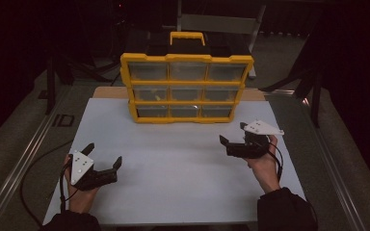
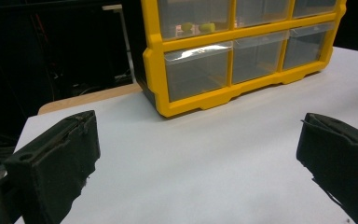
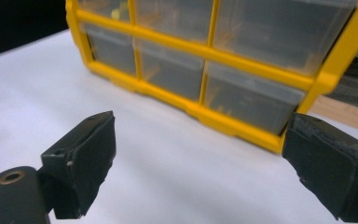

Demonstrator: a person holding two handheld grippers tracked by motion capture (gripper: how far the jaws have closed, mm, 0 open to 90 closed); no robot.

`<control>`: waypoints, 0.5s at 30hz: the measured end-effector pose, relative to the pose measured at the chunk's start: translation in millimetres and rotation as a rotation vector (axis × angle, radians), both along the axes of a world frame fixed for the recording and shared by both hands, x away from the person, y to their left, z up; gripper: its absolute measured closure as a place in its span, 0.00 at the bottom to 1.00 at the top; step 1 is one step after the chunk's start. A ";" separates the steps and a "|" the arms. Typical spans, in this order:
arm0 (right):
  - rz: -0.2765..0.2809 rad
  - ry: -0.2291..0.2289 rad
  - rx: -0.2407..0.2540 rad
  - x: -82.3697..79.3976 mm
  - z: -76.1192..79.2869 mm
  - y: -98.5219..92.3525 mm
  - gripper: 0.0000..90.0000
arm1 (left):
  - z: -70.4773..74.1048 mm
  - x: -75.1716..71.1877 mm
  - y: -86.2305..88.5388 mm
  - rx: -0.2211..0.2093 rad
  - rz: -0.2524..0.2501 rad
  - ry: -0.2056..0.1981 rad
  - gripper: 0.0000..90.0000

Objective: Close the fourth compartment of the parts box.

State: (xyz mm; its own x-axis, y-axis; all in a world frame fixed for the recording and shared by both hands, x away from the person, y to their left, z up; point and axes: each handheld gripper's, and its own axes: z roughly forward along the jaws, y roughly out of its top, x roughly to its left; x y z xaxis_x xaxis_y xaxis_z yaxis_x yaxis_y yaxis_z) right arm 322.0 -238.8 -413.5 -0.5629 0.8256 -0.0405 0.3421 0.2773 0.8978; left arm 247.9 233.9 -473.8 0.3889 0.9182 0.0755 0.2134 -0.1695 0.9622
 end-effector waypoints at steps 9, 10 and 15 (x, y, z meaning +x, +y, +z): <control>-0.055 -0.040 0.028 -29.5 -15.6 -25.9 0.11 | -0.3 0.0 1.4 -0.004 0.003 0.000 0.00; -0.065 -0.034 0.040 -31.7 -18.6 -29.1 0.11 | -0.4 -0.1 0.9 -0.003 0.001 0.000 0.00; -0.078 -0.042 0.083 -40.1 -32.3 -40.0 0.11 | -0.2 -0.2 1.3 -0.005 0.001 -0.003 0.00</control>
State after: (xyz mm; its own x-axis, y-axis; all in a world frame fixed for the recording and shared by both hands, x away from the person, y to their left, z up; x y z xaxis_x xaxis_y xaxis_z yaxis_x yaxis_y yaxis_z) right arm 281.8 -278.8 -445.8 -0.4964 0.8681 0.0078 0.3210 0.1751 0.9307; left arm 247.7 235.1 -474.0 0.3876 0.9190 0.0719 0.2106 -0.1642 0.9637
